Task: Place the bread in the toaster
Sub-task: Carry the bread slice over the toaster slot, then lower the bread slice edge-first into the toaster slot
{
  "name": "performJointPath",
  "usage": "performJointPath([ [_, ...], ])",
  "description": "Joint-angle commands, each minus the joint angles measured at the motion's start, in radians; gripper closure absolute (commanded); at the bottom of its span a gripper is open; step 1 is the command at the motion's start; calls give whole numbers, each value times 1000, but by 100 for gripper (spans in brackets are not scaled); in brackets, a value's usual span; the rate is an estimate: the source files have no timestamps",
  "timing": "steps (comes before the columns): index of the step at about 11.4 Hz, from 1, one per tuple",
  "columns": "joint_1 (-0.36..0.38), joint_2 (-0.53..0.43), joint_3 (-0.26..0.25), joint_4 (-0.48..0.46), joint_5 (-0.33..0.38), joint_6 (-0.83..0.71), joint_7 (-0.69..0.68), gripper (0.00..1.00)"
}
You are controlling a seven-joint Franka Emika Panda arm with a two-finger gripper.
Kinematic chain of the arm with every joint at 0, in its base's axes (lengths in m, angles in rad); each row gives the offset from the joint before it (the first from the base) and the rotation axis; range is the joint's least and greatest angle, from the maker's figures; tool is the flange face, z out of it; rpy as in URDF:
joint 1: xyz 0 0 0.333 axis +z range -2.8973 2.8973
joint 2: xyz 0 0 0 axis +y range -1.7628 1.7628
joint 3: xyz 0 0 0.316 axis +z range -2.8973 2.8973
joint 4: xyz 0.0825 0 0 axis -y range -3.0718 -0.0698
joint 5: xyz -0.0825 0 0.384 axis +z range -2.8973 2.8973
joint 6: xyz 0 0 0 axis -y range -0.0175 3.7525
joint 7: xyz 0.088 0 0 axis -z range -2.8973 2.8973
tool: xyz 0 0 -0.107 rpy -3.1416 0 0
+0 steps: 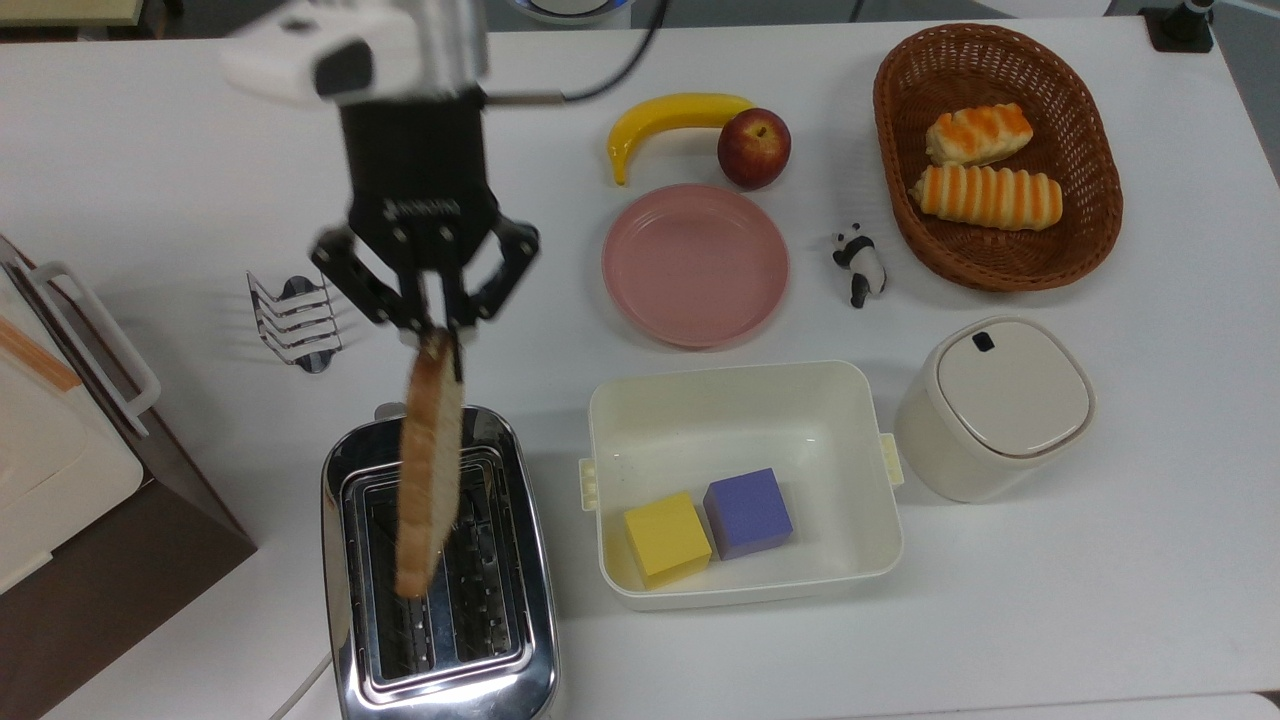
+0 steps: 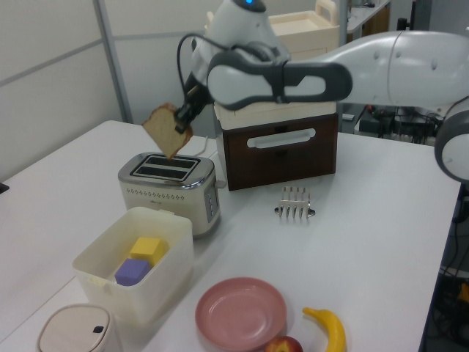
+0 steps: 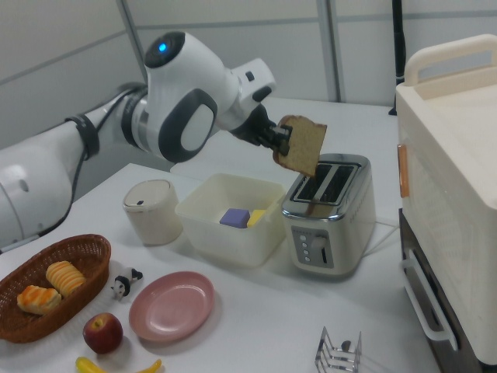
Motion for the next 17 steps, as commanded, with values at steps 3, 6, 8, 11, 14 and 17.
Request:
performJointPath([
  [3,27,66,-2,2,17,32,40,100],
  [6,25,85,-3,-21,13,31,35,89],
  [8,21,83,-3,-36,19,23,34,53],
  [11,19,65,-5,-35,20,-23,34,29],
  [14,21,42,-5,-34,23,-89,37,29],
  [17,17,40,-5,-34,19,-103,38,51],
])
